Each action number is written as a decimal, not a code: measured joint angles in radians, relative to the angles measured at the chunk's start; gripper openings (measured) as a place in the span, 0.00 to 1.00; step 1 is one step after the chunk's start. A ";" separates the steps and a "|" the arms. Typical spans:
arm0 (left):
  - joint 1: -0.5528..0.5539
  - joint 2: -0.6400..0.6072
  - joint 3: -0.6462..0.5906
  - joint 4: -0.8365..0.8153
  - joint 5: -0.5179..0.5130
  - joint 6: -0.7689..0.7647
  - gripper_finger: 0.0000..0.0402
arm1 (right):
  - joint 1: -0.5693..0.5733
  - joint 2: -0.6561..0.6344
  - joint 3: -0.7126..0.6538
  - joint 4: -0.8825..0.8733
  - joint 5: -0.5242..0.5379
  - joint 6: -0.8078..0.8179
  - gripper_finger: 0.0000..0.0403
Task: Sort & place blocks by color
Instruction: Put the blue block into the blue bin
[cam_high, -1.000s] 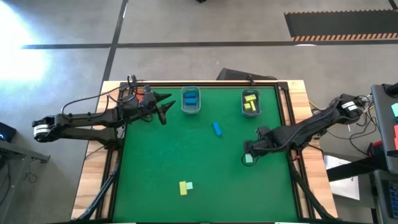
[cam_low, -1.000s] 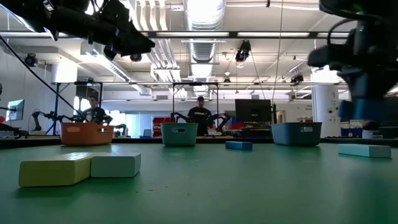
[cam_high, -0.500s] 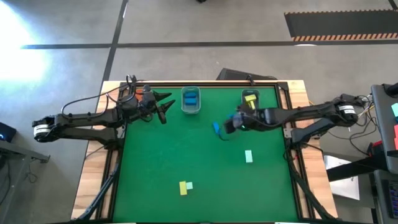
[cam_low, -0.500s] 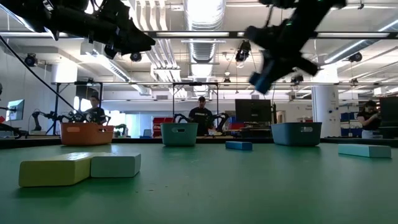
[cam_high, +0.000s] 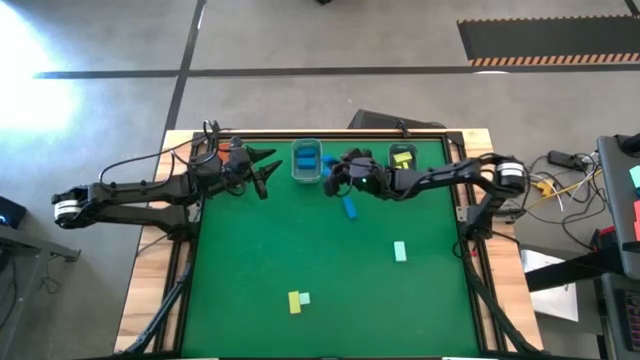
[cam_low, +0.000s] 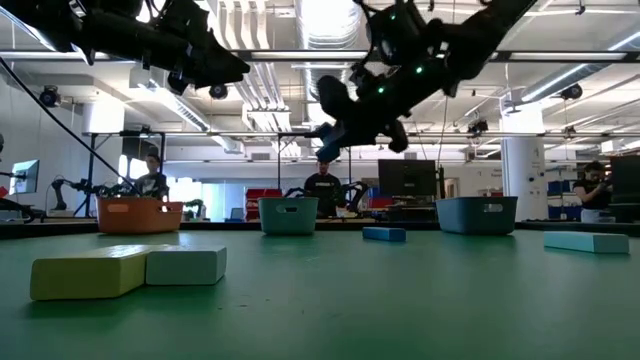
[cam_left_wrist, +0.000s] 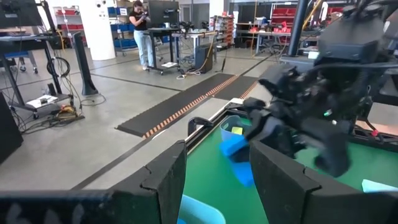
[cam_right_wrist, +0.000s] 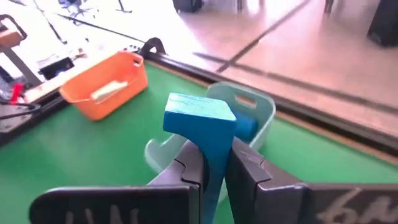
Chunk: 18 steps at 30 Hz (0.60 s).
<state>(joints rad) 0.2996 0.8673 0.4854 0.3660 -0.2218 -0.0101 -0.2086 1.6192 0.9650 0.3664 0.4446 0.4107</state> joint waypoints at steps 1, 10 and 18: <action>0.000 0.000 0.000 0.000 0.000 0.000 0.40 | -0.009 0.018 0.010 0.017 0.000 -0.016 0.07; 0.000 0.000 0.000 0.000 0.000 0.000 0.40 | -0.051 0.162 0.174 0.012 0.001 -0.130 0.07; 0.000 0.000 0.000 0.001 0.000 0.000 0.40 | -0.054 0.283 0.317 -0.144 0.001 -0.142 0.07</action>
<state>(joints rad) 0.2996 0.8673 0.4850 0.3667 -0.2218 -0.0105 -0.2626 1.9025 1.2816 0.2220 0.4458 0.2687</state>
